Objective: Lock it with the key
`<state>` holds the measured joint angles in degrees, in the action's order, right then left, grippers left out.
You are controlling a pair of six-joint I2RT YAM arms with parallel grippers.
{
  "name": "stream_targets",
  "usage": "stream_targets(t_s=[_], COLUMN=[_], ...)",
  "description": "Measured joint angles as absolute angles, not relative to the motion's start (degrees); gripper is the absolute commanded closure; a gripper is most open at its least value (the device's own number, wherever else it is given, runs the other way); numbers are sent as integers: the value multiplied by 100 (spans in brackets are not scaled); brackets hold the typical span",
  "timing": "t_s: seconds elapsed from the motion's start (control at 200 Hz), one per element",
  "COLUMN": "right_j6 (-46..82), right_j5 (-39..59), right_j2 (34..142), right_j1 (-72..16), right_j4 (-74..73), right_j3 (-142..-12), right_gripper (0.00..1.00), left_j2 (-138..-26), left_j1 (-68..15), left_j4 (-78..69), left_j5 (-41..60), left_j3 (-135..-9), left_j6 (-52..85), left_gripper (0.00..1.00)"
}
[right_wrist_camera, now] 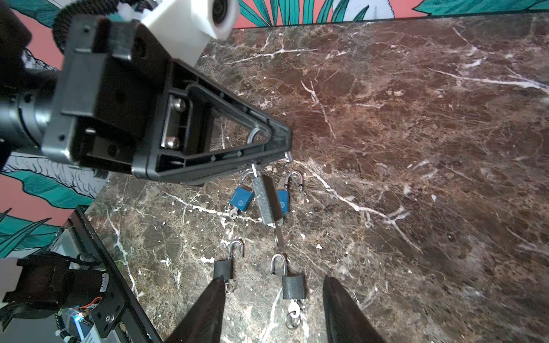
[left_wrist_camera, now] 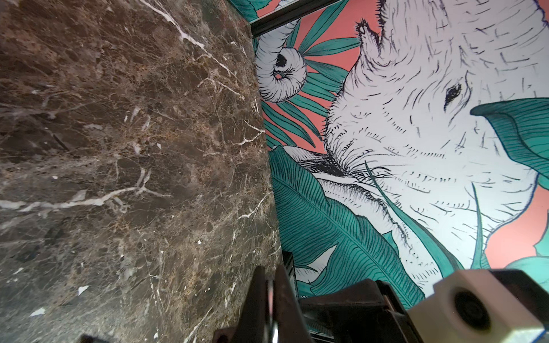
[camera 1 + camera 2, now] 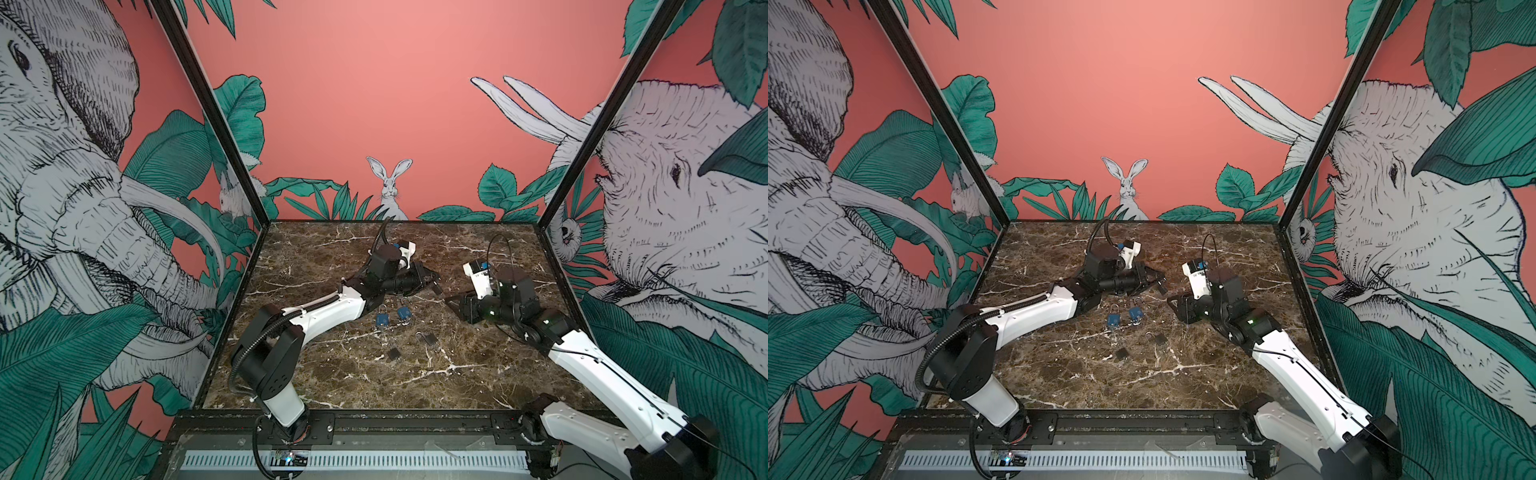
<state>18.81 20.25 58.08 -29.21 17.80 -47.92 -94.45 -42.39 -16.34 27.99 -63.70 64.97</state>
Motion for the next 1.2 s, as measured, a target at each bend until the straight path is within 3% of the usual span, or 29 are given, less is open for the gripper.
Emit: stream_targets(t_s=[0.665,1.2], right_j6=[1345,1326], right_j5=[1951,1999], right_j2=[6329,6563], right_j1=[-2921,-2921], right_j4=[1264,1140], right_j3=[-4960,-5127], right_gripper=[70,74], left_j2=[-9448,-9450], left_j1=[-4366,-4370], left_j4=[-1568,-1728], left_j5=[2829,2891], left_j3=[-6565,-6565], left_j6=[6897,7078], left_gripper=[100,100])
